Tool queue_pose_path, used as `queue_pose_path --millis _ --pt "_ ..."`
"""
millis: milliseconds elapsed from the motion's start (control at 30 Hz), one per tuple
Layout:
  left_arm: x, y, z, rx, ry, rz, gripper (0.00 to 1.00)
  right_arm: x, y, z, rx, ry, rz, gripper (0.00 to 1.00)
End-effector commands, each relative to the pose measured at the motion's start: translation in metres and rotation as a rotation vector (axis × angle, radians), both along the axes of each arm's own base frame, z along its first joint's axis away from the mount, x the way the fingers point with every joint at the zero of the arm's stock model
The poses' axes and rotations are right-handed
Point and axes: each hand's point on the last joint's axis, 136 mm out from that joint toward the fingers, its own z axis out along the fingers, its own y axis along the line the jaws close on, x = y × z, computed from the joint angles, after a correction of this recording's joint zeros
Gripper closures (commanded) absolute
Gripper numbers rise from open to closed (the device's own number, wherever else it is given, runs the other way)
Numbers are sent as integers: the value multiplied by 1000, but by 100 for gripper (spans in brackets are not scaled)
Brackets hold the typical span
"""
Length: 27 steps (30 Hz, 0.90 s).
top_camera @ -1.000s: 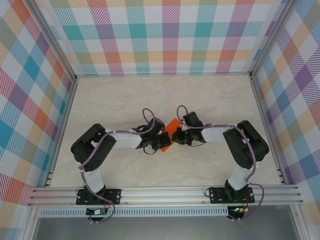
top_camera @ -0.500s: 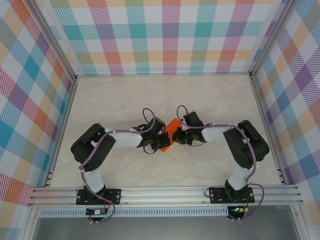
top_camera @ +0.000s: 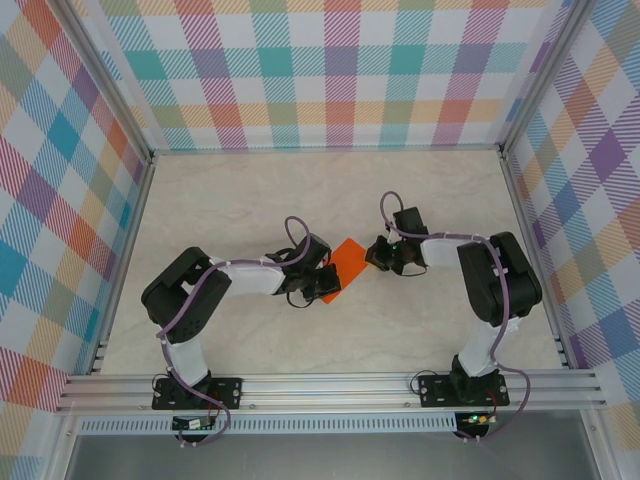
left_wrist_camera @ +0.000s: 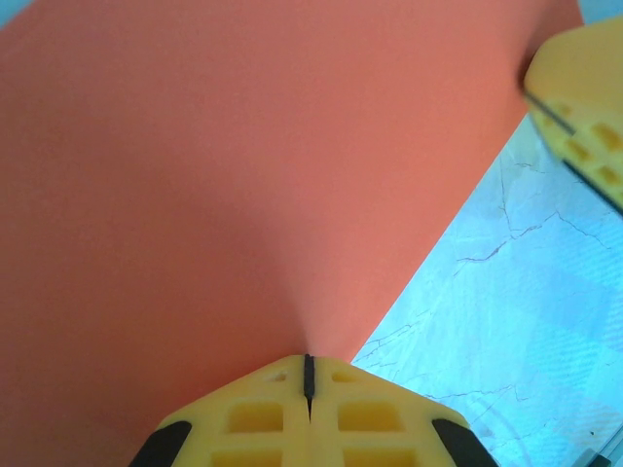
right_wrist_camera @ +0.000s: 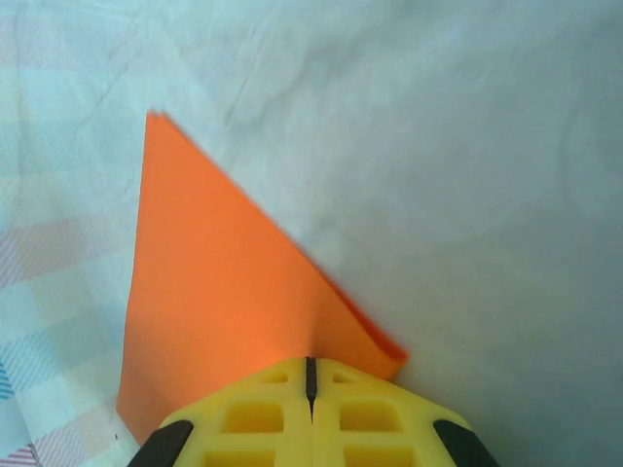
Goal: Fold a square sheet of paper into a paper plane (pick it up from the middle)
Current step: First fold in half a square sheet of paper at the center of the table.
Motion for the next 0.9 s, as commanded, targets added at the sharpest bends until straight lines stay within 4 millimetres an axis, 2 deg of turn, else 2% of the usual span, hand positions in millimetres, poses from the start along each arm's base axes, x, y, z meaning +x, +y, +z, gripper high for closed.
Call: queue_pose_path --millis 0,133,233,367,467,567,700,867 --pt "-49 45 -49 211 199 -10 100 26 -52 -20 -169 -7 -144 100" --pt "-47 44 -49 212 191 -23 100 41 -64 -10 -164 -26 -180 100" --pt "-44 42 -47 215 175 -36 100 47 -62 12 -151 -74 -165 100" --pt "-39 43 -46 241 136 -81 100 40 -55 46 -91 -144 -129 100" --pt "-34 46 -43 270 84 -156 100 24 -40 58 -4 -152 -71 100" --pt "-32 55 -40 312 42 -250 100 5 -17 60 66 -132 1 100" --pt "-26 57 -31 282 -6 -340 100 -17 10 53 99 -94 77 100" --pt "-22 54 -20 241 -36 -380 100 -23 35 42 99 -60 133 100"
